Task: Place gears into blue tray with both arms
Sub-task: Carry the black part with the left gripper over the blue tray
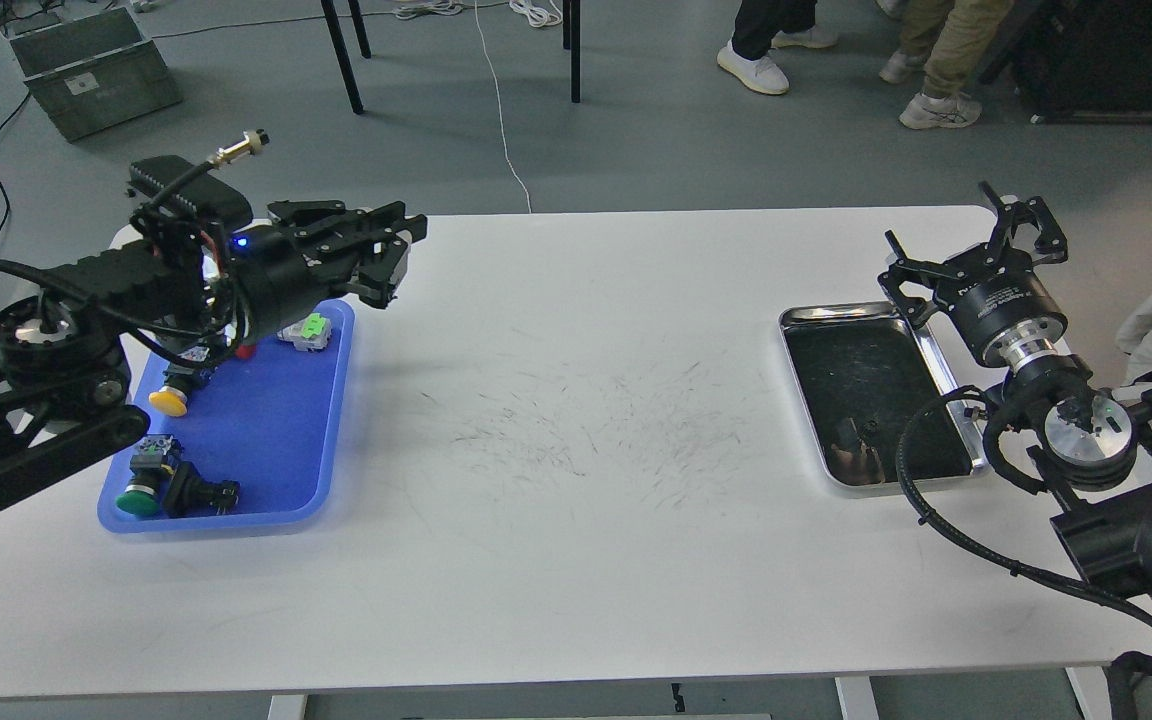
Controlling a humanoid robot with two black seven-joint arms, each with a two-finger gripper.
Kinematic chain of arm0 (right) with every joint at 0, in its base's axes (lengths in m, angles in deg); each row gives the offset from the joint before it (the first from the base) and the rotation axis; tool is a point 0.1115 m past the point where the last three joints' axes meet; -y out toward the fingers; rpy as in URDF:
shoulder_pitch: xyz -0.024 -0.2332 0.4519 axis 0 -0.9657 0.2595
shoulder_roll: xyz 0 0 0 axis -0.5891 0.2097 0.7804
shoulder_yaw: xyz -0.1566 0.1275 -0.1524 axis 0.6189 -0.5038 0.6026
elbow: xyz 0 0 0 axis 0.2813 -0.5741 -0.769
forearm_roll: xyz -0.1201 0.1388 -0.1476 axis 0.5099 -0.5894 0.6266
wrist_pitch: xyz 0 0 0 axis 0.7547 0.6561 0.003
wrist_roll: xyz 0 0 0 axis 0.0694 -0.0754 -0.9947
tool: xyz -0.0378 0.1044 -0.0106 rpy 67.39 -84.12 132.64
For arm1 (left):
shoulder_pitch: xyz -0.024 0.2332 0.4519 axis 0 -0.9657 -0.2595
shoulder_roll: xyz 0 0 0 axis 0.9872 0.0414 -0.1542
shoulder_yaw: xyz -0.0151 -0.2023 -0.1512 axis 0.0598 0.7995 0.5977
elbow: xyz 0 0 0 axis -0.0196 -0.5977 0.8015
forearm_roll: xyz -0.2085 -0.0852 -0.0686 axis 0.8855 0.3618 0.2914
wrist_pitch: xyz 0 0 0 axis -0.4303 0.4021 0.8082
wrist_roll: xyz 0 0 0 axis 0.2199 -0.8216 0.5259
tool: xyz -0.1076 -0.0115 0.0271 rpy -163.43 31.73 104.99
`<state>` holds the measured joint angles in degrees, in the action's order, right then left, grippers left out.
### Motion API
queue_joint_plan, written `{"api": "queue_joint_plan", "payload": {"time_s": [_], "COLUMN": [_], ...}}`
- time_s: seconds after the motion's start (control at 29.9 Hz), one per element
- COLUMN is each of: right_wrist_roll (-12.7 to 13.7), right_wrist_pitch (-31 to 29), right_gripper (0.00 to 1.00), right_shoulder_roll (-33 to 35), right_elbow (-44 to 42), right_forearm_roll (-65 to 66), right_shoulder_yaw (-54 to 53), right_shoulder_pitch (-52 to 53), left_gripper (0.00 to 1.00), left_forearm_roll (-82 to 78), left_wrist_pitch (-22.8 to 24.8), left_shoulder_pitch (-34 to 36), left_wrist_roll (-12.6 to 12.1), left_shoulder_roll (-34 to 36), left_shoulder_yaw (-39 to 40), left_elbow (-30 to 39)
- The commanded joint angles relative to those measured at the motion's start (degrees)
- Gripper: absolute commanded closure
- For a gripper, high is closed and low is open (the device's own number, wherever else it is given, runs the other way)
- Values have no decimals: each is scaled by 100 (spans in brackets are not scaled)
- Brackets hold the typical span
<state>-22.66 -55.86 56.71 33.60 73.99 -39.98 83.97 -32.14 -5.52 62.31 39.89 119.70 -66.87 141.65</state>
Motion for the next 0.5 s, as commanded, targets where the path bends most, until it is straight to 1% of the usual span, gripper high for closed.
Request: {"api": "queue_joint_plan", "payload": {"time_s": [0.0, 0.17, 0.23, 0.33, 0.47], "right_wrist_roll": [3, 3, 3, -6, -6], "right_wrist_pitch": [0, 0, 0, 0, -9], "right_gripper": [3, 3, 3, 3, 3], "right_shoulder_roll": [27, 27, 27, 27, 27], "right_elbow": [-1, -1, -1, -1, -1], "right_forearm_roll": [0, 0, 0, 0, 0], "right_shoulder_yaw": [-1, 17, 17, 17, 17], "right_shoulder_pitch": [0, 0, 0, 0, 0], "left_gripper": [93, 93, 92, 92, 92], "left_forearm_roll": [282, 546, 564, 651, 722], "left_wrist_pitch": [-125, -459, -625, -872, -1013], "left_shoulder_pitch": [-205, -838, -1084, -1401, -1621], "left_wrist_roll": [161, 275, 284, 371, 468], "left_shoulder_roll": [402, 385, 341, 87, -361], "left_shoulder_yaw": [-38, -38, -29, -29, -29], "left_elbow": [-65, -539, -750, -1207, -1840]}}
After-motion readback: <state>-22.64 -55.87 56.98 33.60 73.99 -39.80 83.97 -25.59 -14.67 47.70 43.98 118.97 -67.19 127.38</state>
